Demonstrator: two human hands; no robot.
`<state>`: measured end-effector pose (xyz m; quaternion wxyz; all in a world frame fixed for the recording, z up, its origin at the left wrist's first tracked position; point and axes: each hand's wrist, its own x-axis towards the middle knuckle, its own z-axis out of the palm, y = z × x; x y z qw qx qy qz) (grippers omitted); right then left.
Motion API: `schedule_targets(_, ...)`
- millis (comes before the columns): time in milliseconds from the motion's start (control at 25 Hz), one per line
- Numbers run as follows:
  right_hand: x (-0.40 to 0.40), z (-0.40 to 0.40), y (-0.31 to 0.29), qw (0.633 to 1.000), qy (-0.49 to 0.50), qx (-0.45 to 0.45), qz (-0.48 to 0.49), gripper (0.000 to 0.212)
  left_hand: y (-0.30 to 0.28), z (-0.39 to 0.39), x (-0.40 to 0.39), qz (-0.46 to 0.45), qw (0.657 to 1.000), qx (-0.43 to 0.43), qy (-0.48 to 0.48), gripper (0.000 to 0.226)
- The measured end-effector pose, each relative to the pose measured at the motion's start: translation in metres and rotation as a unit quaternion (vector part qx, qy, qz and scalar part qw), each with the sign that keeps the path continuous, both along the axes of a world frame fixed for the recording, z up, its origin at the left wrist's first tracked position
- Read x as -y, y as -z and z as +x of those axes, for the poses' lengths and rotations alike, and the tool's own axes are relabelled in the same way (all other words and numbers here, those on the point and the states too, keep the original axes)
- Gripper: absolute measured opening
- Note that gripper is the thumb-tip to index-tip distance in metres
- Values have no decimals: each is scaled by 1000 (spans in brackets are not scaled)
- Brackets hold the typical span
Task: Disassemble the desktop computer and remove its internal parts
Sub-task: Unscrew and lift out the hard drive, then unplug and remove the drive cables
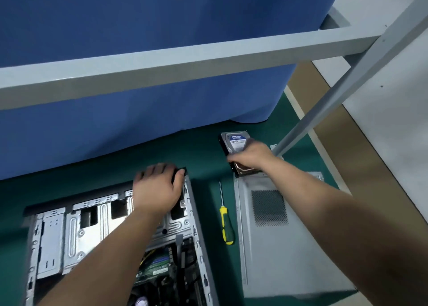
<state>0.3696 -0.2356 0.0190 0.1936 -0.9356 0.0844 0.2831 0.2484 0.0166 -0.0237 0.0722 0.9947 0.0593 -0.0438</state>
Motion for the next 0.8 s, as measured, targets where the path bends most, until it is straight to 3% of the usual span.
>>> schedule_targets(200, -7, 71, 56, 1000, 25, 8, -8, 84, 21, -1, -5, 40, 993, 107, 30, 38)
schedule_targets(520, -27, 110, 123, 994, 68, 59, -62, 86, 29, 1, -9, 46, 990, 132, 35, 35)
schedule_targets(680, -25, 98, 125, 996, 45, 40, -70, 102, 30, -1, -10, 49, 991, 120, 33, 36)
schedule_targets(720, -25, 91, 117, 997, 34, 44, -59, 98, 28, -1, -11, 51, 992, 115, 31, 37)
schedule_targets(800, -28, 60, 95, 996, -7, 86, -8, 72, 24, -1, -9, 44, 994, 100, 25, 39)
